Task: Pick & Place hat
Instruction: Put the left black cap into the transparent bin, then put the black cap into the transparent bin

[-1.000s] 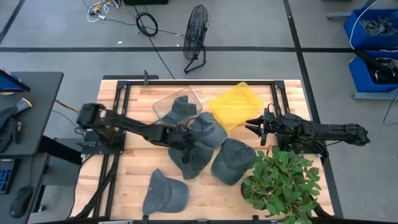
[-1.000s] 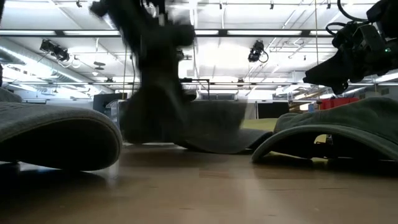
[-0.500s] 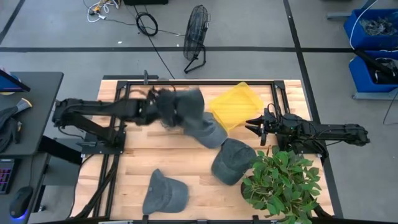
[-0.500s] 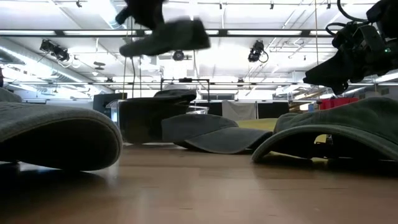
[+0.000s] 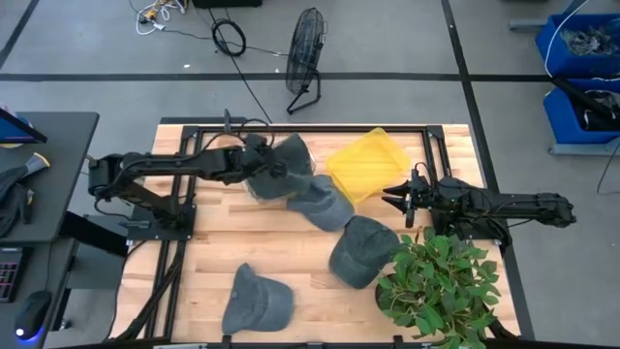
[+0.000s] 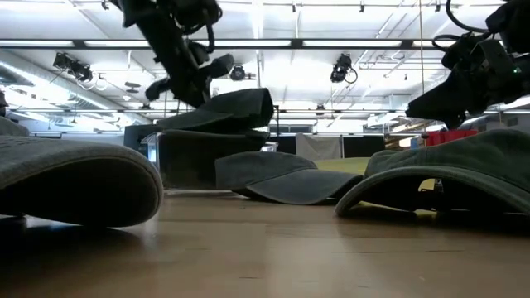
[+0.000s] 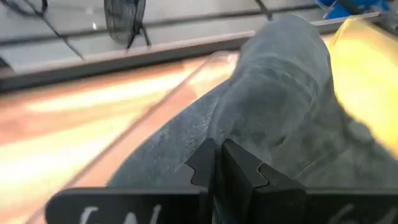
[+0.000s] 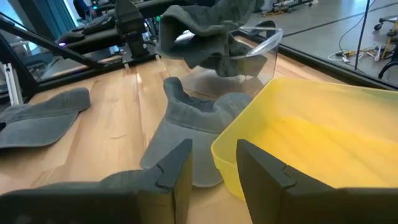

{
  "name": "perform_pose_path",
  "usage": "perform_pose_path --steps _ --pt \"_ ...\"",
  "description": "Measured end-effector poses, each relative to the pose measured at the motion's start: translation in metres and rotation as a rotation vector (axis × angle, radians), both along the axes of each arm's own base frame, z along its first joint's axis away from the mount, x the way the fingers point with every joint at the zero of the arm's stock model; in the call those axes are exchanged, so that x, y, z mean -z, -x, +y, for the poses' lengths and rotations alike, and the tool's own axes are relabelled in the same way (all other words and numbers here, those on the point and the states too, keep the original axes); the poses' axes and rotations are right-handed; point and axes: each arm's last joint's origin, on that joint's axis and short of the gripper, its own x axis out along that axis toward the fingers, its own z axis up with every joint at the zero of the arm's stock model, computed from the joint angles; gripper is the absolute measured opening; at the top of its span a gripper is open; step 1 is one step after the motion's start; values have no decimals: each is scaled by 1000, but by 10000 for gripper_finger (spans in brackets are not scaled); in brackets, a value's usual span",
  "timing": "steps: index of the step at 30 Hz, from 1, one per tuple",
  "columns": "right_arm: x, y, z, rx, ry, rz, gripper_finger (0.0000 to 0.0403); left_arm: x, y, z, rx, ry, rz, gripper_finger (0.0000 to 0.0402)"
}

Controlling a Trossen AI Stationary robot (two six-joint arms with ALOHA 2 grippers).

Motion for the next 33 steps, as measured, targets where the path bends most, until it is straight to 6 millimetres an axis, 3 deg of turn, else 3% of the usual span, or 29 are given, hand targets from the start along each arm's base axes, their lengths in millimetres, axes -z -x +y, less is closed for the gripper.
perform_pose_path --steps 7,14,19,25,28,33 --pt "0 0 0 0 0 4 130 29 14 -2 -44 54 62 55" --pt "0 0 0 0 -1 4 130 29 13 0 -24 36 74 99" --pt "0 0 0 0 0 2 130 9 6 3 54 -27 96 132" --pt "0 0 0 4 -18 -3 130 -37 3 -2 190 -113 178 159" --pt "-1 0 0 3 -16 -9 130 -57 -1 -8 299 -191 216 162" --pt "-10 -2 2 -80 -7 -103 130 -68 -8 -20 424 -277 259 152"
